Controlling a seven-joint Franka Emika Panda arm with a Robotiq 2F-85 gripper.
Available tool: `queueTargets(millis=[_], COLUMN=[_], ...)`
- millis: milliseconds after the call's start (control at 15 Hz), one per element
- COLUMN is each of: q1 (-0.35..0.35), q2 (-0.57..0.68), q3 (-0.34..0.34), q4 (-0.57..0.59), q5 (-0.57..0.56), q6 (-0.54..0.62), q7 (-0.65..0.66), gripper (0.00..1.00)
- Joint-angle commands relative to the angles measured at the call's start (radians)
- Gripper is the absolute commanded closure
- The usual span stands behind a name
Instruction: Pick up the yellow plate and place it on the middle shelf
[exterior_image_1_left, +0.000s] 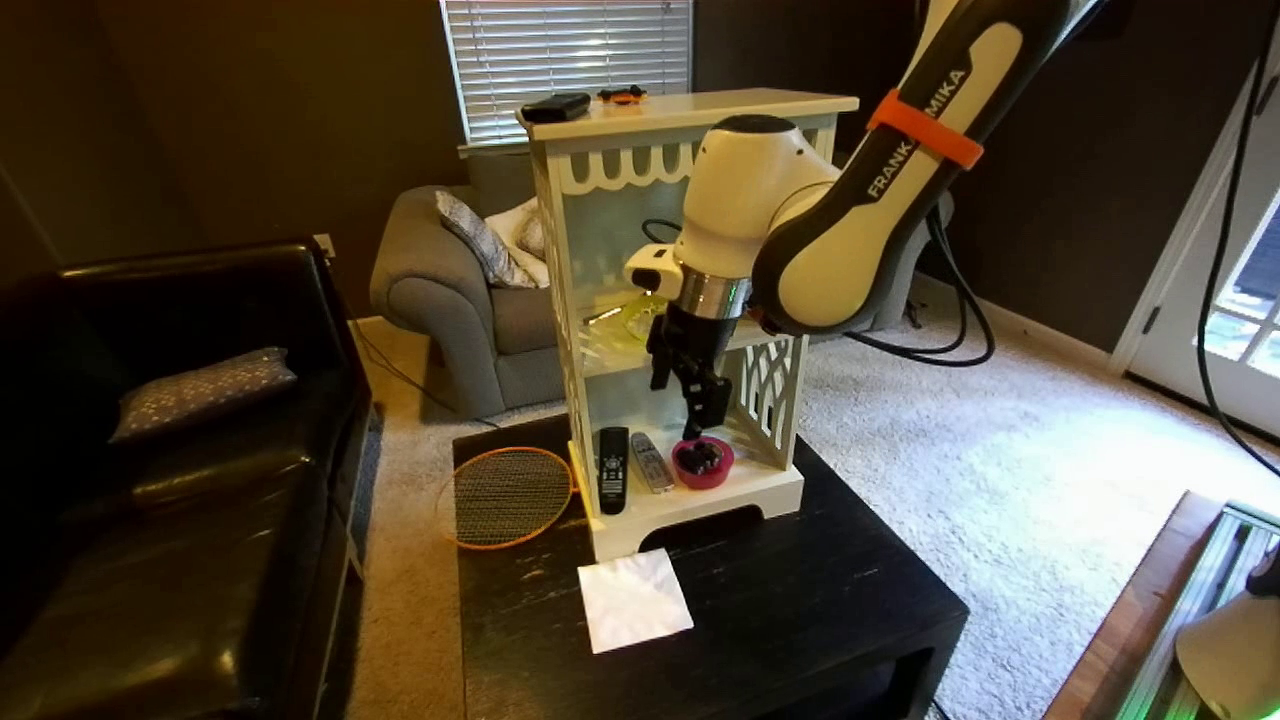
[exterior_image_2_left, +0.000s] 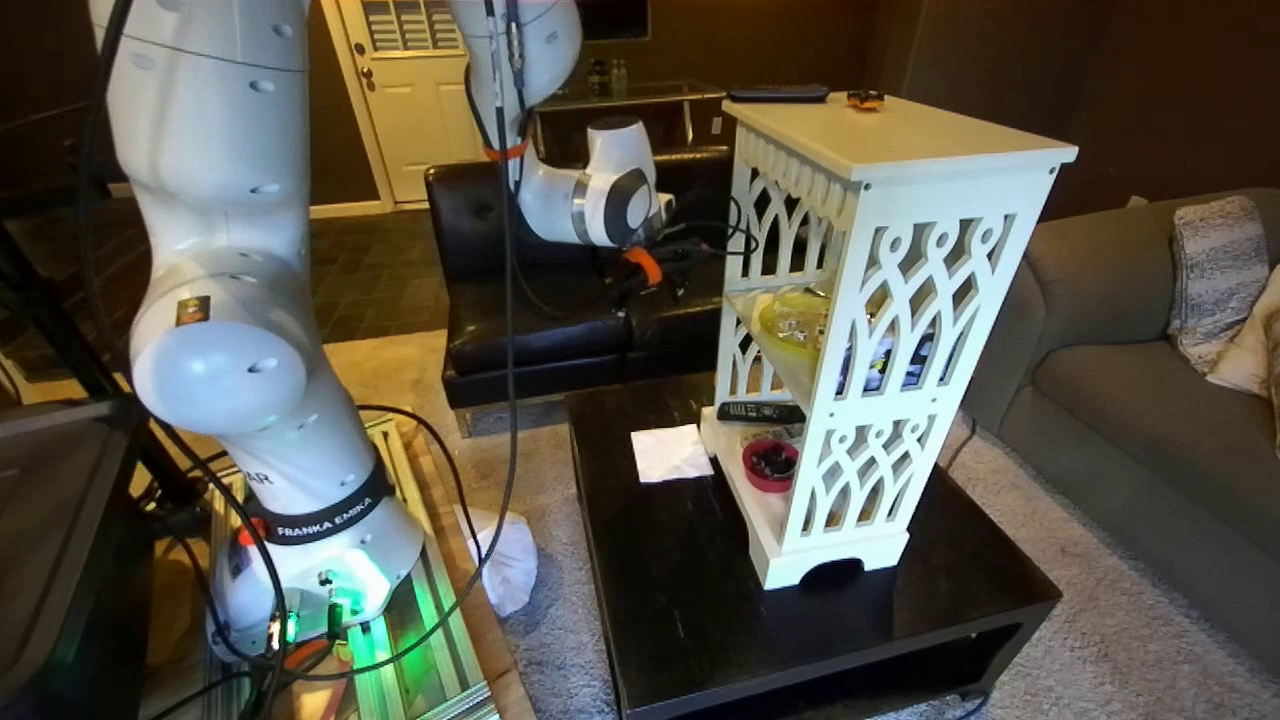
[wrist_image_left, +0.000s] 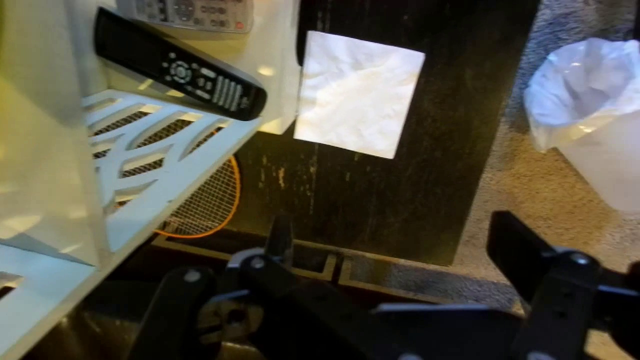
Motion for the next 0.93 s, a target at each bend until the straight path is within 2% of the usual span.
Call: queueTargets(millis=[0, 200, 400, 467, 667, 867], q1=[-0.07, -0.149, -0.162, -0.031, 0.069, 0.129], q2=[-0.163, -0.246, -0.357, -0.388, -0.482, -0.586], q3=[0.152, 0.258, 0.254, 0.114, -0.033, -0.157], q4=[-0.073, -0.068, -0.071, -0.07, -0.088, -0.12], q5=[0.246, 0.494, 0.725, 0.79, 0.866, 0.861], q6=[-0.161, -0.191, -0.24, -0.256, -0.309, -0.351], q7=[-0.004, -0.014, -0.029, -0.021, 0.067, 0.182], gripper=[0.0, 0.0, 0.0, 0.0, 0.0, 0.0])
